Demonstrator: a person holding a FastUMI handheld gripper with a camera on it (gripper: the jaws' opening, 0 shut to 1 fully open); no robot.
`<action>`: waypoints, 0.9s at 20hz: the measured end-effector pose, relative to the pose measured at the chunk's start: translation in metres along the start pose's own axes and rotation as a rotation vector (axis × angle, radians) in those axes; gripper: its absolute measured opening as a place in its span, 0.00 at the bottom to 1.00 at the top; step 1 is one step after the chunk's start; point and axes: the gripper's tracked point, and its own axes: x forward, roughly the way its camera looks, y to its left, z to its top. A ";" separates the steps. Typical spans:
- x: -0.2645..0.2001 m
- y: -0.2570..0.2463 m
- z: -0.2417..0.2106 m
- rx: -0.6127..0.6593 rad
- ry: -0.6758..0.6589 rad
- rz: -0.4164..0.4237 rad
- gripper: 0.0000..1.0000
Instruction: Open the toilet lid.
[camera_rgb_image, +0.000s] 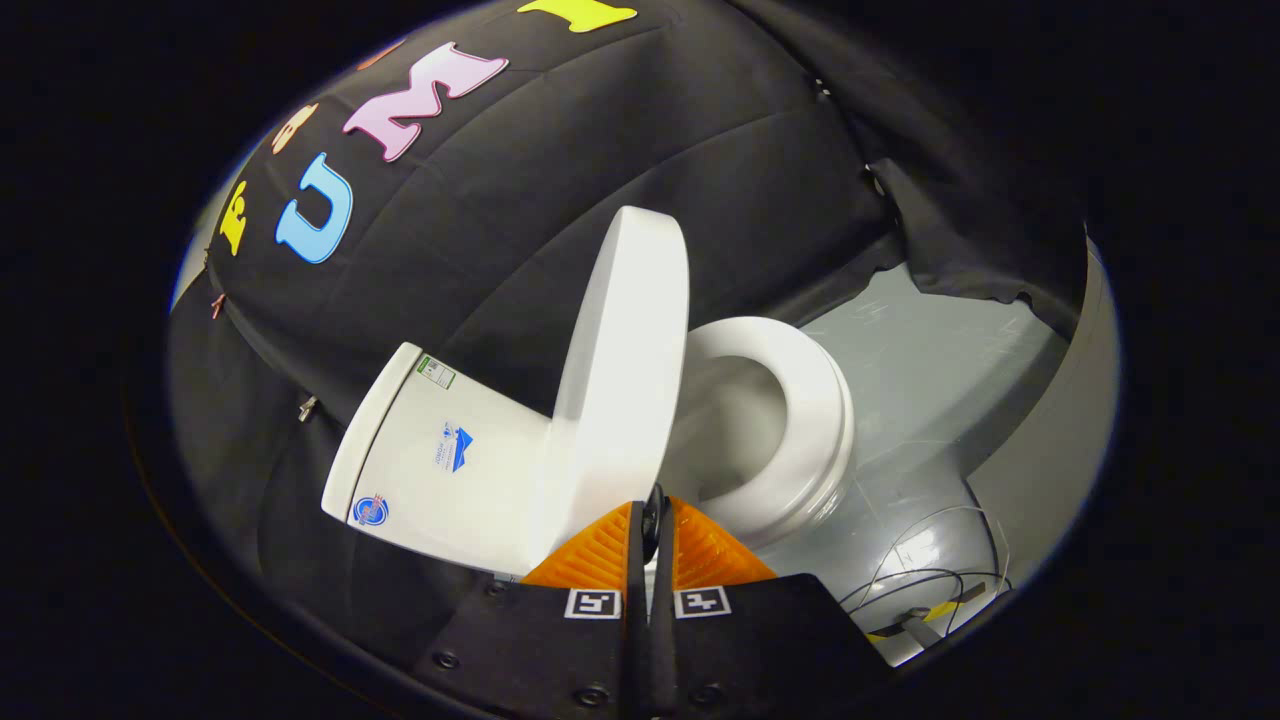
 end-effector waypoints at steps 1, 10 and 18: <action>0.000 0.003 0.000 -0.016 -0.001 -0.004 0.05; -0.011 0.041 0.006 -0.069 -0.015 -0.030 0.05; -0.019 0.079 0.009 -0.130 -0.017 -0.038 0.05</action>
